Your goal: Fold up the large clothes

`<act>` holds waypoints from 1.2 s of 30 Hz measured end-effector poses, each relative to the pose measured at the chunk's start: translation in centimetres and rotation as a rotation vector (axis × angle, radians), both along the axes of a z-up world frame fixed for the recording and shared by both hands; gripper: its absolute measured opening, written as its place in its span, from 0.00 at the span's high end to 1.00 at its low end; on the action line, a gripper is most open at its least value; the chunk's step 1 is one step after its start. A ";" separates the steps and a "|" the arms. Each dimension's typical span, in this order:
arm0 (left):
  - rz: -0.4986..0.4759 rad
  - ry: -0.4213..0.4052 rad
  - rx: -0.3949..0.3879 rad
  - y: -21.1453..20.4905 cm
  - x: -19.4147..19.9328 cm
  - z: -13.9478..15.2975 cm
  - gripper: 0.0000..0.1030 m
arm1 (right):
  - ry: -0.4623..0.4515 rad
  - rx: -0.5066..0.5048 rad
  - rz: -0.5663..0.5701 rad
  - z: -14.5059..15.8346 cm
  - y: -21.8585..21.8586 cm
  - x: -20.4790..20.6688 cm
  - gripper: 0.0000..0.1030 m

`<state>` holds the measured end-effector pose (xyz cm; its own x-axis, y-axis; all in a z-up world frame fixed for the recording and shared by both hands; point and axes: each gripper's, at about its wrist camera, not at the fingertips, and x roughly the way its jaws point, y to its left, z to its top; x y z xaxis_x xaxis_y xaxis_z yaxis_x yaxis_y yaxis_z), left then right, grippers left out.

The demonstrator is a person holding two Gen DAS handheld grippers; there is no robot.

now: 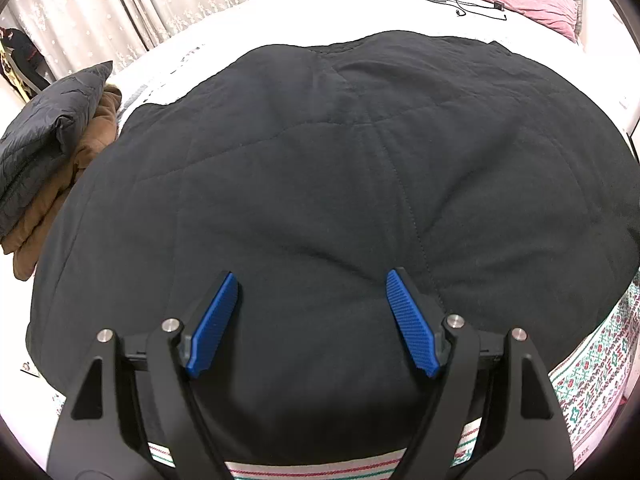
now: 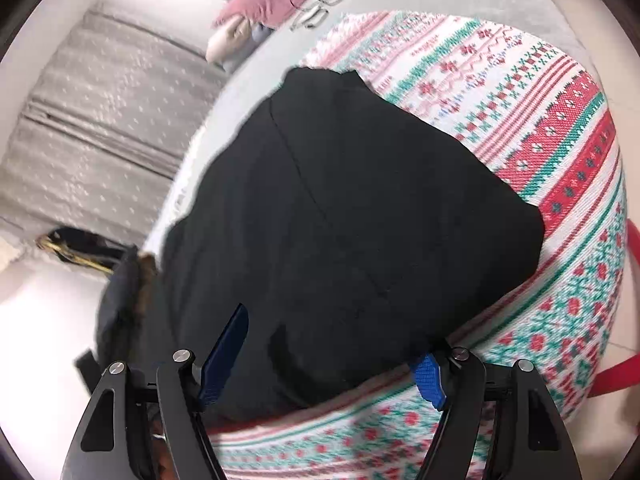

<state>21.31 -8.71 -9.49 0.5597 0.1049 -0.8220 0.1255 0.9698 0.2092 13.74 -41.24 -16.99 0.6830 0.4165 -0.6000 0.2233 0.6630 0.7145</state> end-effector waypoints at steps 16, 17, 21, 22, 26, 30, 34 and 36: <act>0.004 -0.002 -0.006 0.1 0.0 0.0 0.24 | 0.001 -0.018 -0.058 -0.9 0.7 1.1 0.52; 0.004 -0.002 -0.005 0.2 0.0 0.0 0.24 | 0.001 -0.020 -0.058 -0.9 0.7 1.0 0.55; 0.004 -0.009 0.003 0.1 -0.2 0.0 0.24 | 0.003 -0.001 -0.060 -1.2 0.3 0.9 0.56; 0.005 -0.010 0.004 0.0 -0.2 0.0 0.24 | 0.005 0.005 -0.062 -1.2 0.2 1.0 0.56; 0.006 -0.010 0.003 0.0 -0.2 0.0 0.24 | -0.006 -0.014 -0.070 -1.1 0.3 0.8 0.61; 0.005 -0.012 0.004 0.1 -0.2 0.0 0.24 | -0.010 -0.040 -0.081 -0.7 0.8 0.6 0.65; 0.005 -0.011 0.004 0.1 -0.2 0.0 0.24 | -0.024 -0.065 -0.086 0.3 1.2 0.6 0.69; 0.006 -0.010 0.005 0.1 -0.2 0.0 0.24 | -0.054 -0.080 -0.078 1.3 1.5 0.5 0.74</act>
